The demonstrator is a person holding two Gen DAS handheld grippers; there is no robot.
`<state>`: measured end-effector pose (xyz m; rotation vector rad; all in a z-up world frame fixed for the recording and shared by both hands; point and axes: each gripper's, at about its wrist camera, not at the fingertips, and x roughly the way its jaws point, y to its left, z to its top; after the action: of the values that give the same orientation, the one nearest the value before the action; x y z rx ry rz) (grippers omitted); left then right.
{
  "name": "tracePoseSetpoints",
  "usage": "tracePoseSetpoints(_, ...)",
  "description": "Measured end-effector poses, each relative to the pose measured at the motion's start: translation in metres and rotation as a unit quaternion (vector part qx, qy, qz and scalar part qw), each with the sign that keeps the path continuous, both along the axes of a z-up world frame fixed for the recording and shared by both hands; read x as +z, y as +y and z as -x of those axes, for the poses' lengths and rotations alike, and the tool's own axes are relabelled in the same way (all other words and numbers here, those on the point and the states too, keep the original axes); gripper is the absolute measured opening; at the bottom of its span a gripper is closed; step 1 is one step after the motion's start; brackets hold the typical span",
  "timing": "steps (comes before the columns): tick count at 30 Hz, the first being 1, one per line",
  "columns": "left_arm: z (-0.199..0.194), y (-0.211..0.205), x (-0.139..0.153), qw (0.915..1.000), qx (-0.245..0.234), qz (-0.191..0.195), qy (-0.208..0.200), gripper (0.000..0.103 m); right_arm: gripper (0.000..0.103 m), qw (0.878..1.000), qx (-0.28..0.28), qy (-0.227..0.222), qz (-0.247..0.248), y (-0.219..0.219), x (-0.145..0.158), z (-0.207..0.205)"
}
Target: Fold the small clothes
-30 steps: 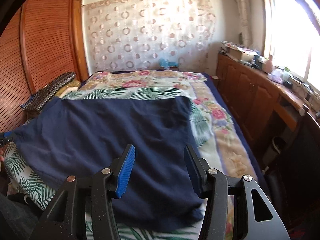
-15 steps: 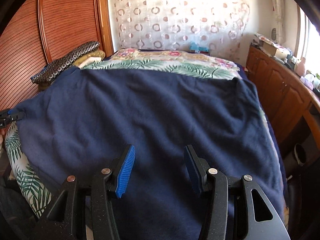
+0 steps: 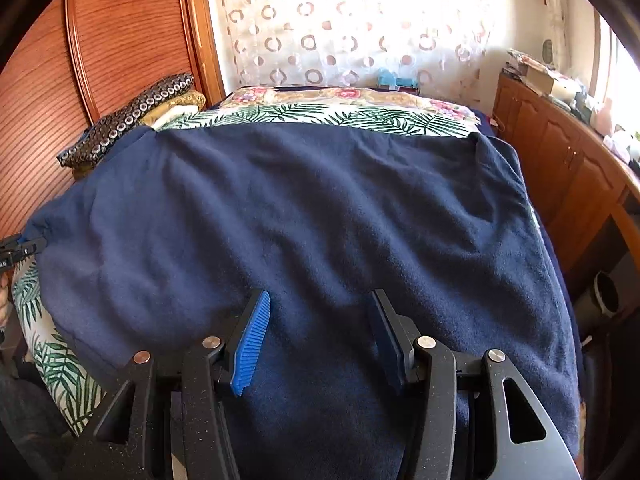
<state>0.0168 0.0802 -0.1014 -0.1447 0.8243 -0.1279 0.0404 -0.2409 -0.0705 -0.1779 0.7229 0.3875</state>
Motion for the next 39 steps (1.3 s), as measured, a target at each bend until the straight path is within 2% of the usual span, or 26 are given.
tracePoseSetpoints(4,0.001,-0.004,-0.001,1.0,-0.003,-0.002,0.001,0.063,0.058,1.0,0.004,-0.003,0.021,0.008,-0.002,0.0)
tracePoseSetpoints(6,0.002,-0.006,0.0,1.0,-0.008,-0.001,0.001,0.059,0.059,1.0,0.006,-0.003,0.025,0.01,-0.003,-0.001)
tracePoseSetpoints(7,0.001,-0.006,0.0,1.0,-0.009,-0.001,0.001,0.054,0.06,1.0,0.006,-0.003,0.024,0.009,-0.003,-0.002)
tracePoseSetpoints(8,0.001,-0.007,0.0,0.9999,-0.01,-0.005,-0.001,0.043,0.06,1.0,0.006,-0.002,0.023,0.009,-0.003,-0.002)
tracePoseSetpoints(9,0.002,-0.009,-0.001,0.9998,-0.015,-0.011,-0.003,0.036,0.06,1.0,0.007,-0.002,0.022,0.009,-0.003,-0.002)
tracePoseSetpoints(10,0.002,-0.012,-0.001,0.9996,-0.025,-0.013,-0.004,0.022,0.06,1.0,0.007,-0.002,0.022,0.008,-0.003,-0.002)
tracePoseSetpoints(11,0.001,-0.014,0.0,0.9993,-0.036,-0.009,-0.003,0.016,0.06,1.0,0.007,-0.003,0.022,0.009,-0.003,-0.002)
tracePoseSetpoints(13,0.0,-0.018,0.004,0.999,-0.042,-0.015,-0.008,0.013,0.06,1.0,0.007,-0.003,0.023,0.009,-0.004,-0.001)
tracePoseSetpoints(18,-0.005,-0.03,0.036,0.9966,-0.059,-0.004,-0.057,0.012,0.06,1.0,0.007,-0.002,0.019,0.007,-0.004,-0.001)
tracePoseSetpoints(21,-0.012,-0.047,0.056,0.9931,-0.076,-0.012,-0.088,0.012,0.06,1.0,0.007,-0.002,0.017,0.006,-0.004,-0.001)
tracePoseSetpoints(27,-0.03,-0.084,0.077,0.9856,-0.124,-0.022,-0.113,0.012,0.06,1.0,0.008,-0.001,0.013,0.005,-0.003,0.0)
tracePoseSetpoints(33,-0.043,-0.118,0.099,0.9763,-0.166,-0.004,-0.138,0.011,0.06,1.0,0.005,0.001,-0.015,-0.001,-0.002,0.002)
tracePoseSetpoints(39,-0.056,-0.163,0.109,0.9654,-0.215,-0.008,-0.148,0.011,0.06,1.0,0.005,0.007,-0.029,-0.005,-0.003,0.0)
